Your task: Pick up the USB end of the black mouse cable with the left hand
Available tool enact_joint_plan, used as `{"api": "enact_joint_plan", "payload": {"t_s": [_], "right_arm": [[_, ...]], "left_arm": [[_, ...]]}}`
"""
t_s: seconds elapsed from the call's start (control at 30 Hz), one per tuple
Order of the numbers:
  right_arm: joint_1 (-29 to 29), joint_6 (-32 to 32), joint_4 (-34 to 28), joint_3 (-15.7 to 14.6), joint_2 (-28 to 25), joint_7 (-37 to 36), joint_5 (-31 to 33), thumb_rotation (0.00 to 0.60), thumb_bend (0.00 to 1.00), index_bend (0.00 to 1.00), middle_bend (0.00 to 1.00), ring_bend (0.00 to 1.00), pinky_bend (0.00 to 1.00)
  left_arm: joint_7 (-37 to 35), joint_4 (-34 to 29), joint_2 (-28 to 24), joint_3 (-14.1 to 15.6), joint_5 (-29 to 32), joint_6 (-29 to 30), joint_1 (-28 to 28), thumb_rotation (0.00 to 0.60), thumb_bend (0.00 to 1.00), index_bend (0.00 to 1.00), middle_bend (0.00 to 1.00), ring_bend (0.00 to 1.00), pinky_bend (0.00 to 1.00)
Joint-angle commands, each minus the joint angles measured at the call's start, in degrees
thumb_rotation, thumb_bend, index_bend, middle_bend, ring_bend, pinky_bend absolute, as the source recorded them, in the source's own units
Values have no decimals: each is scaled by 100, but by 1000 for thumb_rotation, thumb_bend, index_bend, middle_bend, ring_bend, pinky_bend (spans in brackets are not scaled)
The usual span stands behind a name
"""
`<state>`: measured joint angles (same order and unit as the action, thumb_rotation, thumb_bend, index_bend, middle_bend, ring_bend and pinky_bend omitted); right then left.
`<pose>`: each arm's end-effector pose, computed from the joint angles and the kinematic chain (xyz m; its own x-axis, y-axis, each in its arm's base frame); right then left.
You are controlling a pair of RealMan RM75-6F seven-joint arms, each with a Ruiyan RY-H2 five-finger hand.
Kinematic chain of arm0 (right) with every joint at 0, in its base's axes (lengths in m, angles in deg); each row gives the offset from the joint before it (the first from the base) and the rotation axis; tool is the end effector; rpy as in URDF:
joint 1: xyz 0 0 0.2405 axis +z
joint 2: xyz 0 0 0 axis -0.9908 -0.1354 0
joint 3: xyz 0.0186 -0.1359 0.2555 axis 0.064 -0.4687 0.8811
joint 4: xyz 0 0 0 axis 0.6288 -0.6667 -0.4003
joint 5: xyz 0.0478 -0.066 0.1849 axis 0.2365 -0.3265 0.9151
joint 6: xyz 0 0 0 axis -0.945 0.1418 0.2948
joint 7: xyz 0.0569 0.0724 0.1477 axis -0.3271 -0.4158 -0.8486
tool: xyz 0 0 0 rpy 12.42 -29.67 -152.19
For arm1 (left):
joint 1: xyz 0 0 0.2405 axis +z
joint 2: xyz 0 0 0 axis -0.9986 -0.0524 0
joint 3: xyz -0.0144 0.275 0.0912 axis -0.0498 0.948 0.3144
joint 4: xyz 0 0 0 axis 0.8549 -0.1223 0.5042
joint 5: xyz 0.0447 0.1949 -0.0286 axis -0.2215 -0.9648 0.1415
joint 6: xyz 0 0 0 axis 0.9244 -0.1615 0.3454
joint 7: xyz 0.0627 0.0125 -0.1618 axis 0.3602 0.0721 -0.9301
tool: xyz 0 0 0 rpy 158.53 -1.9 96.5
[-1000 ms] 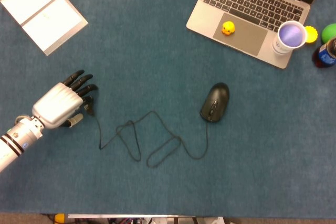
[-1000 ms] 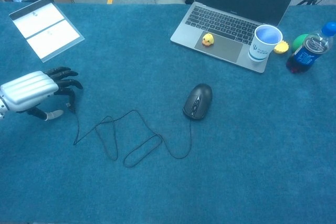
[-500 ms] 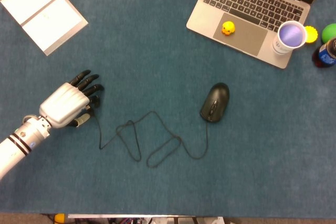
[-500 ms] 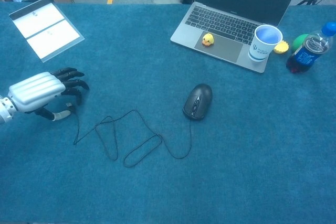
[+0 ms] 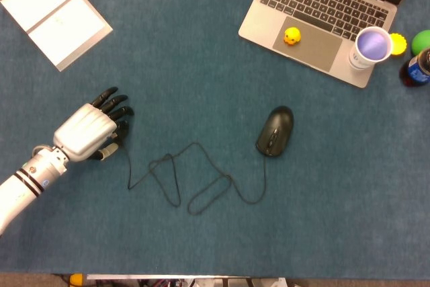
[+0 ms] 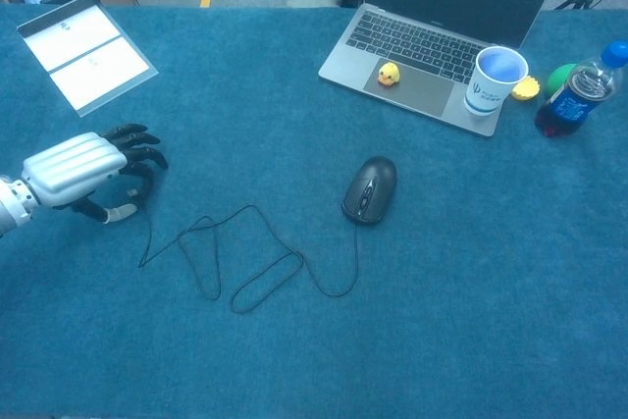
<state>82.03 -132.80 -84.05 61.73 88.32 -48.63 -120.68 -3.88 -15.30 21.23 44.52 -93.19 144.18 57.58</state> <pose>-0.3414 -0.1857 0.2125 0.4793 0.0342 0.8770 -0.8751 0.0952 0.4745 -0.3209 0.3069 -0.0247 0.6283 0.2733 0.7284 0.6900 -0.6281 -0.3596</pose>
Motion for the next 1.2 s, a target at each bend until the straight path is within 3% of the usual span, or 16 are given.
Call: {"api": "enact_joint_plan", "payload": {"t_s": [0.03,0.63,1.2], "right_arm": [[-3,-3,-1,1,-1,2,2,600,369,609,449,355,420],[0,26,156,6,65,-186,2,600,369,609,449,355,420],[210,347,594,26,349,-570,-10,600,369,609,449,355,420]], "left_arm": [[-12,0,12,-2,-4,13,-13,600,342,530,264,103,0],[184,-586,-331,-85,59,142,-84,600,342,570,299,121,0],[816,-3006,-1872,-835,598,965,88,600,342,581,313,124,0]]}}
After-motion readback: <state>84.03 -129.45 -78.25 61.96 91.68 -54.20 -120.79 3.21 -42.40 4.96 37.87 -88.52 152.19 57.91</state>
